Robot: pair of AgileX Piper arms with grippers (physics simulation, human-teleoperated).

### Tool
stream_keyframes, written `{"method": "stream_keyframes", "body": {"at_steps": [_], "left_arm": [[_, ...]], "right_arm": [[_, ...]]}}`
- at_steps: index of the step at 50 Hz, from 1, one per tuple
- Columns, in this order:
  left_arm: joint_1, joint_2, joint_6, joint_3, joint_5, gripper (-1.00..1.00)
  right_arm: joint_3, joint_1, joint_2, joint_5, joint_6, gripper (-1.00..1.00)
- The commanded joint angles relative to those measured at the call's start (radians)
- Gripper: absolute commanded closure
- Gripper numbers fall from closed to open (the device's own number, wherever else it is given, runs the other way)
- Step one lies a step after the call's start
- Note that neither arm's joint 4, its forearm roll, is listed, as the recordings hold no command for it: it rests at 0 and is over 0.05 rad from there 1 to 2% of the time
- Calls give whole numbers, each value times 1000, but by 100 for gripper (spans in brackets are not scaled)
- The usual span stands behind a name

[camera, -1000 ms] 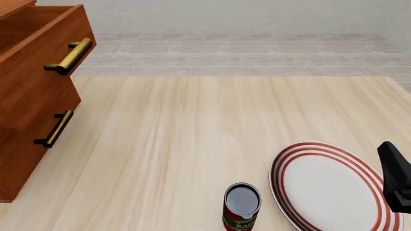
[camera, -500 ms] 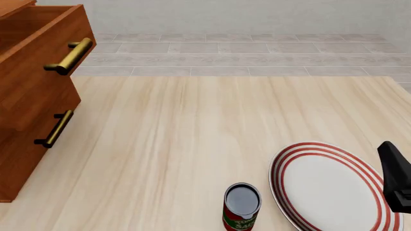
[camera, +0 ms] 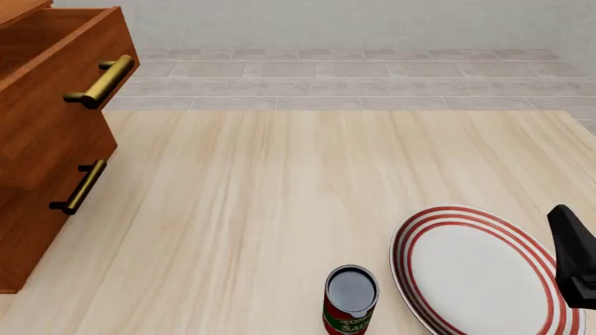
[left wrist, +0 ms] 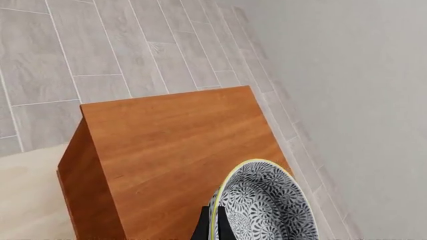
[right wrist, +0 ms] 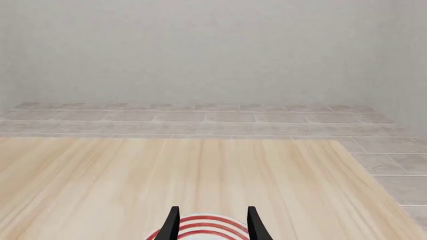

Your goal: Put the bowl on top of the cabinet.

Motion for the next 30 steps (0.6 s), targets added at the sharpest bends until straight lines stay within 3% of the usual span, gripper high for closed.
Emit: {"method": "stream_keyframes", "body": {"at_steps": [1,30], "left_arm": [[-4,1,6,2,-9,100],[-7,23,0,39,-48,100]], "right_arm": [[-2,0,0,2,-1,-100],[-2,3,1,6,-7,-100]]}}
